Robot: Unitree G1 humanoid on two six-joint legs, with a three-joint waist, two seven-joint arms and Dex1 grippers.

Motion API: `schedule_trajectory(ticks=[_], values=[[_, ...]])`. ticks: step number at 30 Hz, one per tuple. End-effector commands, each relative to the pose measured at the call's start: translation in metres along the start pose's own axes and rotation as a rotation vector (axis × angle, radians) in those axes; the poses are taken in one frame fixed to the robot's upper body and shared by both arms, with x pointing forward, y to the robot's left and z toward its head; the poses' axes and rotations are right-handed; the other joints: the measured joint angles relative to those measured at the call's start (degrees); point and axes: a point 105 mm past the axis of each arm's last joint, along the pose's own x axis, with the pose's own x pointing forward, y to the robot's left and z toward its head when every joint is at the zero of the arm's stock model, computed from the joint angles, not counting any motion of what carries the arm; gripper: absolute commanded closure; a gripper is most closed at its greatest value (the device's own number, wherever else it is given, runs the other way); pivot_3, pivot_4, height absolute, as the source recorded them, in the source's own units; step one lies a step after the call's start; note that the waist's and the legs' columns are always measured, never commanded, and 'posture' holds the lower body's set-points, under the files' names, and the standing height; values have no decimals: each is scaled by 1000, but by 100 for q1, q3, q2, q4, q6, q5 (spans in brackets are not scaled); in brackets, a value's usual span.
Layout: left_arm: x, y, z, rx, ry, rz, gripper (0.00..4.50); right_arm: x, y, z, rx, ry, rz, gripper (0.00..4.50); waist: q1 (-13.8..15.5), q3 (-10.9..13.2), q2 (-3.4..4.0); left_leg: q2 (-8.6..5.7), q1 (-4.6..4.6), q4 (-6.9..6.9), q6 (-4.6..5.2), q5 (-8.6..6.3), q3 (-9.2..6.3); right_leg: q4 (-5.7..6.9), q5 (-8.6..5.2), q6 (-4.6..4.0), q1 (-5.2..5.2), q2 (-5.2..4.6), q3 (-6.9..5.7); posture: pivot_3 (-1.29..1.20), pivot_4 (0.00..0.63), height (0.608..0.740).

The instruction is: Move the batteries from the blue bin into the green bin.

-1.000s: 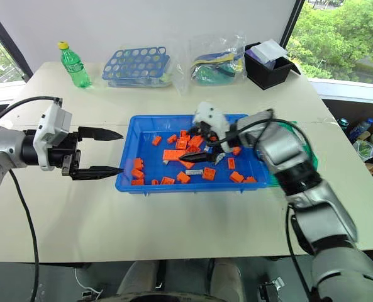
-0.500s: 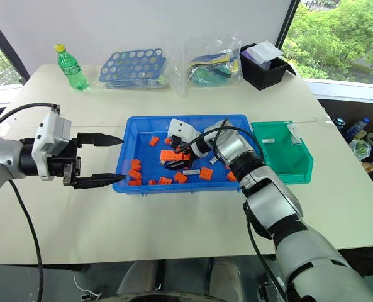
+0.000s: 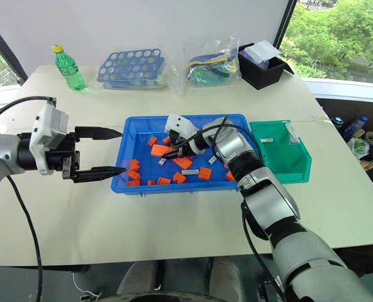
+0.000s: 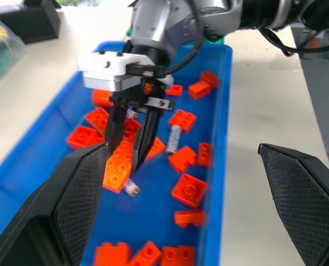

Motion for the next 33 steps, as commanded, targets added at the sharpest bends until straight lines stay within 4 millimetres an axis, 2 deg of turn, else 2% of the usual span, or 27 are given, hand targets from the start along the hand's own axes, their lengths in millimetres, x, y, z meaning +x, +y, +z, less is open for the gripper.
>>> schedule_trajectory(ticks=[1, 6, 8, 11, 14, 18, 21, 25, 28, 33], values=[[2, 2, 4, 33, -9, -9, 0, -27, -15, 26, -8, -97, -117, 3312, 4, 0, 0, -1, 0, 0, 0, 0, 0, 0, 0, 0, 1, -1, 0, 0, 150, 723], [4, 4, 5, 37, -15, -22, 0, -60, -28, 6, 25, -42, -255, 3312, 21, -3, -4, -2, 1, 1, -1, 0, 0, -7, -4, -6, -2, -2, 1, 0, 150, 723], [5, 6, 4, 38, -16, -25, 0, -75, -32, -11, 83, -7, -311, 3312, 8, -3, -6, -3, 1, 1, -1, 0, 2, -7, -8, -12, 3, -3, 0, 0, 150, 723], [6, 8, 4, 38, -21, -31, 0, -89, -36, -32, 126, 43, -378, 1781, -2, -3, -5, -3, 0, 0, 0, 0, 3, -4, -4, -6, 2, -4, 1, 0, 150, 723], [8, 10, 5, 41, -29, -35, 0, -80, -32, -21, 92, 11, -363, 282, -33, -3, -6, -2, 0, -1, 0, 0, 7, -3, -1, -1, -2, -4, 1, 0, 150, 723], [8, 12, 6, 35, -41, -26, 0, -51, -18, 14, 104, -124, -245, 282, -67, -7, -11, 5, 7, -9, 1, 0, 10, 1, 1, 2, -8, -1, 0, 0, 150, 723], [2, 11, 6, 25, -40, -10, 0, -24, -10, 22, 124, -134, -201, 282, -42, -4, -6, 6, 8, -13, 1, 1, 8, 4, 2, 2, -8, 2, 1, 0, 150, 723], [-2, 11, 6, 14, -36, 11, 0, 0, -4, 20, 127, -102, -199, 282, 30, -5, -10, 0, 7, -10, 1, 0, 0, -5, 0, 0, -15, 1, 0, 0, 150, 723], [-4, 10, 4, 17, -19, 16, 0, 10, 1, 13, 133, -58, -204, 282, 39, -5, -10, -6, -2, 3, 0, 0, -3, -7, -9, -16, -13, -2, 6, 0, 150, 723], [-2, 7, 2, 30, -6, 12, 0, 21, 16, -10, 160, 36, -180, 282, 1, -6, -11, -6, -1, 2, 0, 0, -2, -5, -8, -16, -15, -2, 8, 0, 150, 723]])
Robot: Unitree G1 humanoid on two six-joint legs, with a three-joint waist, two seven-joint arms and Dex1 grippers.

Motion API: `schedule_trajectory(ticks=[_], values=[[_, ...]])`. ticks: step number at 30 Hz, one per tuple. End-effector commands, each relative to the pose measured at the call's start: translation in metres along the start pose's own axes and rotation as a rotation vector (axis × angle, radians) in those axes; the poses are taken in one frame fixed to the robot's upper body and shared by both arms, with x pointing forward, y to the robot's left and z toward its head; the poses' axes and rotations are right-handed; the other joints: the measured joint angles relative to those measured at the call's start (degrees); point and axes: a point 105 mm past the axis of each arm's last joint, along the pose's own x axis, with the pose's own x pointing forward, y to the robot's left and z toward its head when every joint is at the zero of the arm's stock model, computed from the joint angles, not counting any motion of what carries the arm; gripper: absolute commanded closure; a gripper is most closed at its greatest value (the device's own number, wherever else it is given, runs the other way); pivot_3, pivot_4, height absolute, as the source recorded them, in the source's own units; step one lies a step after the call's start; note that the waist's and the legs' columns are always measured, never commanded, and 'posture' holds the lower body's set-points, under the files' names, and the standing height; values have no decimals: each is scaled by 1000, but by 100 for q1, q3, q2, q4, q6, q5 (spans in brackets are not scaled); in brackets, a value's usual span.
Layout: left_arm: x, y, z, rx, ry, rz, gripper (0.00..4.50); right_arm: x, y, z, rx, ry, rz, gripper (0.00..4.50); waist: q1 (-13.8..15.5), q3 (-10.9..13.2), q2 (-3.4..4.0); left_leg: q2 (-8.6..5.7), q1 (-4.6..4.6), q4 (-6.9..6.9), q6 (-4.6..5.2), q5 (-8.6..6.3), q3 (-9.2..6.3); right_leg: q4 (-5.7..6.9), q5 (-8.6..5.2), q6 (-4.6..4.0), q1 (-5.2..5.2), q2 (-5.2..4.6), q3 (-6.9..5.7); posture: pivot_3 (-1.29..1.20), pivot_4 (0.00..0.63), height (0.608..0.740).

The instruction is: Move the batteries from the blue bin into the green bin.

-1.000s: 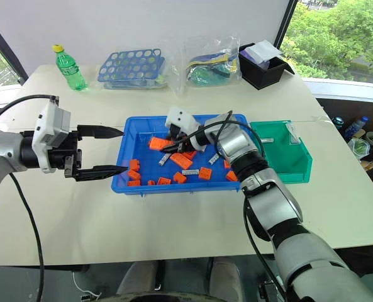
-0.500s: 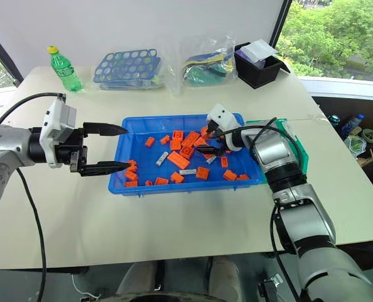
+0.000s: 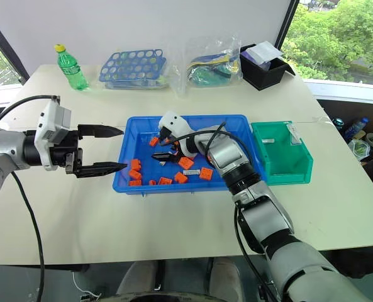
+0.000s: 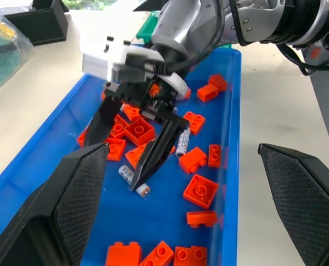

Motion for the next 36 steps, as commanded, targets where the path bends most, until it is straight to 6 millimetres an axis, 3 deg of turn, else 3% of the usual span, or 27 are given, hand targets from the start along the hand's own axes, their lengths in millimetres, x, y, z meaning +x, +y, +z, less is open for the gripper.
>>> schedule_trajectory(ticks=[1, 8, 14, 17, 19, 20, 23, 26, 28, 30, 33, 36], values=[[-4, 0, 12, 63, -7, 15, 0, 3, 8, -9, 0, 38, 6, 282, -12, 0, -1, 1, 0, -3, 0, 0, 0, 2, 1, 1, 2, 1, 0, 0, 150, 723], [-4, 2, 16, 72, -11, 20, 0, 13, 18, -20, 8, 79, 24, 282, -19, -1, -2, 9, 8, -6, 0, 0, -2, 5, 3, 7, 6, 13, 1, 0, 150, 723], [-1, 5, 20, 83, -24, 18, 0, 21, 14, -26, 12, 101, -2, 282, -16, -2, -3, 9, 8, -6, 0, 0, -4, 3, 0, 2, -3, 18, 6, 0, 150, 723], [0, 7, 23, 87, -34, 17, 0, 20, 12, -23, -1, 94, -7, 1141, -13, -2, -4, 10, 8, -4, 0, 0, -6, 2, 0, 1, -1, 22, 10, 0, 150, 723], [0, 8, 24, 89, -36, 17, 0, 19, 12, -19, -5, 82, -10, 2068, -18, -2, -4, 10, 8, -4, 0, 0, -7, 2, 0, 1, -1, 23, 12, 0, 150, 723], [0, 8, 24, 90, -37, 16, 0, 19, 11, -18, -5, 78, -12, 2267, -21, -2, -3, 10, 8, -4, 0, 0, -6, 3, 0, 1, -1, 24, 13, 0, 150, 723], [2, 9, 24, 85, -46, 13, 0, 10, 8, -1, 6, 11, -30, 2258, -14, -2, -3, 11, 8, -6, 0, 0, -7, 3, 1, 2, -2, 27, 15, 0, 150, 723], [5, 7, 22, 72, -55, 1, 0, -15, -2, 22, 24, -80, -84, 2258, -1, -1, -2, 11, -1, -4, 0, 0, -7, 3, 1, 2, -1, 32, 27, 0, 150, 723], [8, 5, 18, 61, -59, -4, 0, -49, -21, 35, 61, -153, -194, 2258, 11, -1, -2, 12, -2, -4, 0, 0, -11, 2, 1, 2, -3, 68, 79, 0, 150, 723], [11, 2, 13, 43, -62, -9, 0, -94, -42, 37, 127, -206, -333, 2258, 59, -1, -1, 10, -2, -4, 0, 0, -12, -3, 0, 0, -3, 77, 97, 0, 150, 723], [16, -3, 6, 22, -67, -21, 0, -163, -64, 9, 208, -186, -551, 2258, 145, -7, -11, 7, -3, -3, -1, -1, -9, -13, -2, -3, -3, 77, 104, 0, 150, 723], [21, -5, 6, 11, -83, -27, 0, -214, -68, -24, 276, -122, -714, 2258, 167, -8, -13, 7, -5, -4, -3, -2, -9, -36, -6, -8, -2, 77, 106, 0, 150, 723]])
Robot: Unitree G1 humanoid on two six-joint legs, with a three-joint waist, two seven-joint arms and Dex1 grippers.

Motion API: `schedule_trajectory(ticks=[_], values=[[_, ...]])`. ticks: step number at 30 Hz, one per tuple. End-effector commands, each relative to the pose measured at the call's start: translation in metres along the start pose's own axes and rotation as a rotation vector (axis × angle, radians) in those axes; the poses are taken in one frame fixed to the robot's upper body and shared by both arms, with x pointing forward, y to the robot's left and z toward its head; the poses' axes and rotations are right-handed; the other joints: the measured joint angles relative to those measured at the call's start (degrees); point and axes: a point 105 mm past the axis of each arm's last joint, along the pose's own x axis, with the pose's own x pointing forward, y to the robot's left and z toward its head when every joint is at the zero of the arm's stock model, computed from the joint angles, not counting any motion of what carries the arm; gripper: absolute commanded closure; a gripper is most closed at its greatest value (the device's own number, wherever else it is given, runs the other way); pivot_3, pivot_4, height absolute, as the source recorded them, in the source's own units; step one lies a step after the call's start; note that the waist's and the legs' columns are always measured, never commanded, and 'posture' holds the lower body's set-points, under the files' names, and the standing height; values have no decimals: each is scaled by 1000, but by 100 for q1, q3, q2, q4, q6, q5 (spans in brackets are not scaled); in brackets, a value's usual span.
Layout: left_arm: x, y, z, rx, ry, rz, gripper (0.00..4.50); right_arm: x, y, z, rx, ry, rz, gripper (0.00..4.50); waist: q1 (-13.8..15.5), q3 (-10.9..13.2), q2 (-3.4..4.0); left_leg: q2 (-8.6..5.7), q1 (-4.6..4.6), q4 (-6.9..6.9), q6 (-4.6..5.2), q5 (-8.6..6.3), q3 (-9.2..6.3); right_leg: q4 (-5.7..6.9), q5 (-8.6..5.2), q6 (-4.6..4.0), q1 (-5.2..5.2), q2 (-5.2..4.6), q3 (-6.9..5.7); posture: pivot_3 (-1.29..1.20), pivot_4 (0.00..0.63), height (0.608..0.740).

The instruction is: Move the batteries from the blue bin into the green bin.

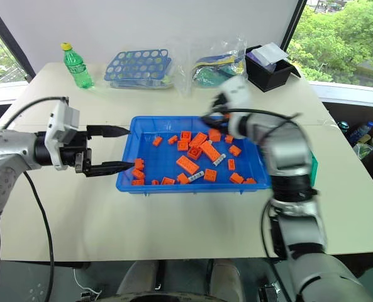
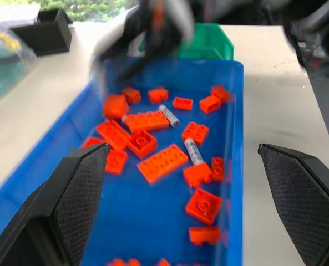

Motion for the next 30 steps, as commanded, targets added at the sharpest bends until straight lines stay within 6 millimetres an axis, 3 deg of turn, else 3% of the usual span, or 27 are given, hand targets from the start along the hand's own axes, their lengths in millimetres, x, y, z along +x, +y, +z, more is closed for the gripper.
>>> schedule_trajectory(ticks=[1, 5, 9, 11, 14, 15, 20, 23, 26, 30], values=[[6, -3, 10, 48, -33, -12, 0, -44, -33, -12, 55, 17, -154, 2258, -19, 0, 1, 2, 0, 1, 0, 0, 5, -1, 0, 0, -2, 0, 1, 0, 150, 723], [13, -1, 11, 50, -53, -23, 0, -75, -59, -37, 111, 75, -287, 2258, -74, -1, 12, 8, 1, 0, 2, 1, 24, -8, 0, -1, 11, -1, 5, 0, 150, 723], [18, 1, 14, 61, -67, -40, 0, -81, -68, -52, 143, 96, -326, 2258, -112, -3, 9, 14, 6, -12, 4, 1, 30, -12, 0, -1, 6, 4, 5, 0, 150, 723], [20, 4, 16, 67, -74, -45, 0, -78, -72, -56, 161, 92, -342, 1231, -95, -3, 10, 13, 5, -12, 4, 1, 29, -14, 0, -2, 8, 3, 5, 0, 150, 723], [21, 6, 18, 73, -77, -48, 0, -76, -76, -50, 139, 74, -342, 103, -59, -1, 13, 11, 1, -12, 4, 1, 29, -32, 1, -2, 9, 3, 5, 0, 150, 723], [22, 6, 19, 74, -78, -49, 0, -75, -75, -45, 122, 65, -326, 103, -53, -1, 14, 10, 1, -12, 4, 1, 29, -40, 1, -2, 6, 3, 5, 0, 150, 723], [21, 4, 21, 79, -76, -62, 0, -58, -42, -7, -31, 0, -54, 103, -49, 10, 30, 8, -3, -9, 5, 1, 30, -57, 1, -2, 9, 3, 7, 0, 150, 723], [22, 2, 21, 79, -74, -67, 0, -35, -4, 5, -126, 16, 175, 103, -78, 9, 27, 12, 0, -10, 5, 1, 29, -56, 1, -2, 9, 6, 7, 0, 150, 723], [22, 0, 21, 80, -72, -69, 0, -13, 47, 4, -246, 61, 467, 103, -113, 9, 27, 12, 2, -12, 5, 1, 28, -54, 1, -2, 7, 7, 6, 0, 150, 723], [22, -3, 22, 86, -72, -69, 0, 8, 76, -16, -412, 152, 661, 103, -67, 9, 21, 9, 0, -14, 5, 1, 24, -52, 2, -2, 4, 7, 7, 0, 150, 723]])
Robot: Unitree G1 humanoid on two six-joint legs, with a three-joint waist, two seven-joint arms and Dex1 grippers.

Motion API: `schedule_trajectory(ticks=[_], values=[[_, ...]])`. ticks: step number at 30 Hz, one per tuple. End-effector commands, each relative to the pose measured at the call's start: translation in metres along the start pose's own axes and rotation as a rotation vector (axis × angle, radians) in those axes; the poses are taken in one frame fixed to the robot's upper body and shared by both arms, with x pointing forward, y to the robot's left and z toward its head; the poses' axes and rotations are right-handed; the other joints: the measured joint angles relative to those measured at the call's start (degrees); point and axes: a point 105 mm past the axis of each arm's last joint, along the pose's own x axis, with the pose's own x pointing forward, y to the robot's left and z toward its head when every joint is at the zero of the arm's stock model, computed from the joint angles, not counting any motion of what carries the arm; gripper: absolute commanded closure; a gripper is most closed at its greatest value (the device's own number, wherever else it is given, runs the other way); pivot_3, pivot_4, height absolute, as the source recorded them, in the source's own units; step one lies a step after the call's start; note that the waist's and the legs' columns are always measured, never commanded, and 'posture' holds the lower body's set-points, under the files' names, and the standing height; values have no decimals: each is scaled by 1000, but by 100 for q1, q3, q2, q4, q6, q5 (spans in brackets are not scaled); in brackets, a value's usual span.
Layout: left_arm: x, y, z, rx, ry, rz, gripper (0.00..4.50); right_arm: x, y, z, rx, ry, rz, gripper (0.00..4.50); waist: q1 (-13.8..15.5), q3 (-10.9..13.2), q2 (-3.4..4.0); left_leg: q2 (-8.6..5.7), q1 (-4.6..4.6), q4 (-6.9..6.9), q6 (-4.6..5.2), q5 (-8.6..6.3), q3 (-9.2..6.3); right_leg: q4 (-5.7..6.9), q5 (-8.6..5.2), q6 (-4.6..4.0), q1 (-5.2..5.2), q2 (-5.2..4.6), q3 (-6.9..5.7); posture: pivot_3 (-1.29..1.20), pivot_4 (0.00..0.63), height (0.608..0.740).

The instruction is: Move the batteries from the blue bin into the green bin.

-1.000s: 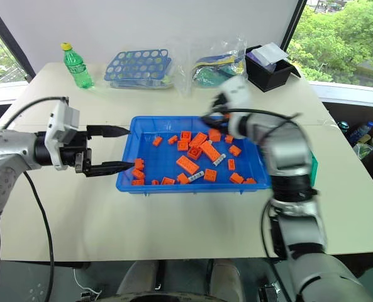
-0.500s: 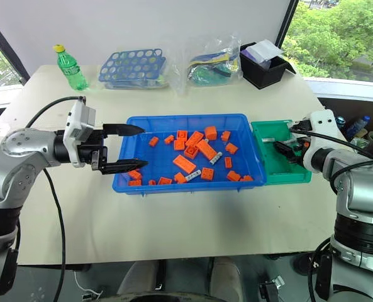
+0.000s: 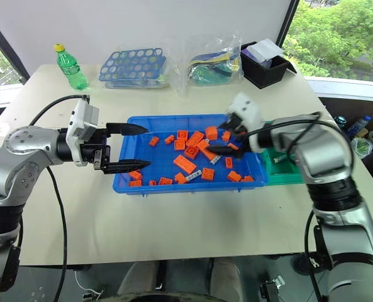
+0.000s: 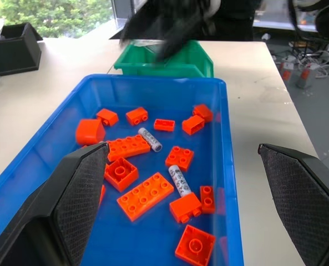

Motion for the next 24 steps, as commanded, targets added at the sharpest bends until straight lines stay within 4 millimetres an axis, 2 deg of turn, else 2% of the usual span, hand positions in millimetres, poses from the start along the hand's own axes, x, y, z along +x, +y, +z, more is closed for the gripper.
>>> schedule_trajectory(ticks=[1, 6, 16, 19, 20, 23, 24], values=[[-2, -5, 11, 51, -10, 6, 0, 23, 7, -5, -133, 73, 135, 103, 27, 2, -1, -2, -2, 2, 0, 0, 0, -2, 0, 0, 0, -1, 0, 0, 150, 723], [-8, -7, 14, 66, -3, 43, 0, 49, 11, -27, -212, 161, 244, 103, 43, 1, -9, -3, -7, 18, 0, 0, 0, -1, 1, 1, 4, 0, 2, 0, 150, 723], [-18, -9, 19, 72, 3, 119, 0, 65, 10, -51, -265, 234, 337, 103, 30, 1, -10, -2, 2, 18, -1, 0, 0, 15, 3, 1, 9, 3, 2, 0, 150, 723], [-18, -11, 20, 67, 3, 113, 0, 69, 12, -50, -260, 220, 350, 921, 23, 0, -10, -2, 2, 19, -1, 1, 0, 21, 4, 0, 18, 3, 3, 0, 150, 723], [-18, -12, 20, 64, 3, 108, 0, 70, 13, -50, -259, 218, 358, 1509, 24, 1, -9, -2, 2, 19, -1, 1, 0, 23, 4, 0, 22, 3, 3, 0, 150, 723], [-17, -15, 20, 61, 7, 89, 0, 69, 16, -51, -250, 210, 371, 2907, 30, 4, -5, -2, 4, 20, -1, 1, -1, 29, 3, 0, 19, 3, 4, 0, 150, 723], [-16, -15, 20, 60, 8, 86, 0, 69, 17, -50, -245, 203, 370, 3527, 31, 5, -3, -2, 4, 20, -1, 1, -1, 29, 3, 0, 19, 3, 4, 0, 150, 723]])
